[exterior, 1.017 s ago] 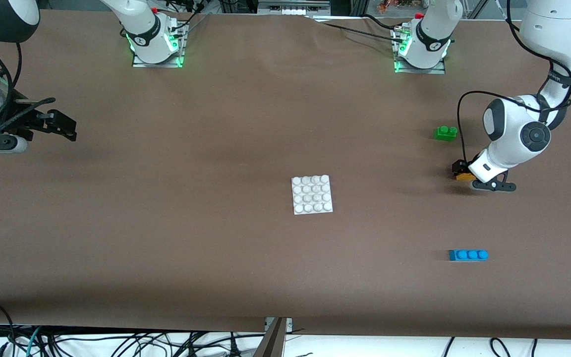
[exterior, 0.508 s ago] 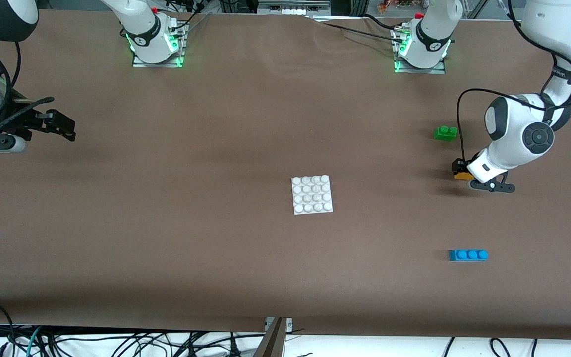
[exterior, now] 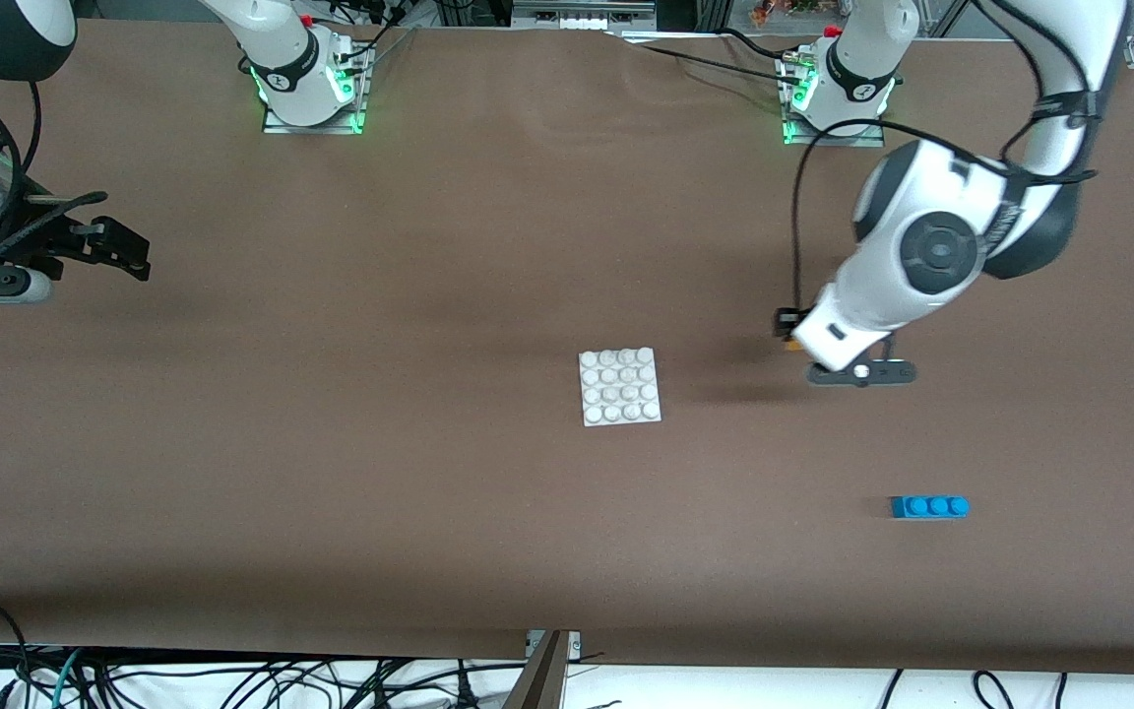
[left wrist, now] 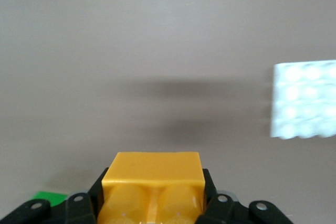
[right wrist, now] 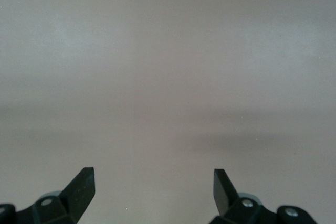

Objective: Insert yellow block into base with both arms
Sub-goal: 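Lift the yellow brick and carry it over the base plate with the left gripper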

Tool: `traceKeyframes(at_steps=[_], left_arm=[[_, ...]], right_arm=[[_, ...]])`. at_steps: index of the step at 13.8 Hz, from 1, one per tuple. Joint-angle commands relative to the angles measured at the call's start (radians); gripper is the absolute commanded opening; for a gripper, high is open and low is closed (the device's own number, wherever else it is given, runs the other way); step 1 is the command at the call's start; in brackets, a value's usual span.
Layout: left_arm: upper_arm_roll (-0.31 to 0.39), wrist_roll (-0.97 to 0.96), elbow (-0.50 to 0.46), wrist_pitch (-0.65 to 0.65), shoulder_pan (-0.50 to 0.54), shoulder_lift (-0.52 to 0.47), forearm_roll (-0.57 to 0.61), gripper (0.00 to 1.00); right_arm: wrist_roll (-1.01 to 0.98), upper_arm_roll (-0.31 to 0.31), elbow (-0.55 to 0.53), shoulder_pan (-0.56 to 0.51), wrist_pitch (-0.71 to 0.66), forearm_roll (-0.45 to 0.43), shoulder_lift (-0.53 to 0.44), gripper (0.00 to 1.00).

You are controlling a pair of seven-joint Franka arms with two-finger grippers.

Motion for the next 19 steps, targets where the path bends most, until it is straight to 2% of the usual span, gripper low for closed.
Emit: traceKeyframes(at_steps=[1, 4, 6, 9, 11, 14, 19], left_arm=[[0.006, -0.109, 0.203, -0.031, -0.087, 0.164, 0.001, 0.13], [0.009, -0.275, 0.338, -0.023, -0.203, 0.307, -0.025, 0.14], [0.015, -0.298, 0.398, -0.009, -0.253, 0.379, -0.024, 0.13], [0.015, -0.289, 0.405, 0.110, -0.287, 0.431, -0.021, 0.13], [0.024, -0.284, 0.403, 0.146, -0.307, 0.464, -0.018, 0.13], [0.023, -0.283, 0.402, 0.153, -0.322, 0.493, 0.073, 0.13], [0.023, -0.280, 0.403, 0.158, -0.341, 0.519, 0.113, 0.13]], right_arm=[[0.004, 0.002, 0.024, 0.000, -0.015, -0.008, 0.007, 1.00], [0.003, 0.002, 0.024, 0.000, -0.015, -0.003, 0.007, 1.00], [0.003, 0.002, 0.024, 0.000, -0.015, 0.000, 0.007, 1.00], [0.003, 0.002, 0.024, -0.002, -0.015, 0.000, 0.007, 1.00], [0.003, 0.002, 0.024, -0.002, -0.015, 0.000, 0.007, 1.00], [0.001, 0.001, 0.024, -0.002, -0.015, 0.000, 0.007, 1.00], [0.003, 0.001, 0.024, -0.002, -0.015, 0.001, 0.007, 1.00]])
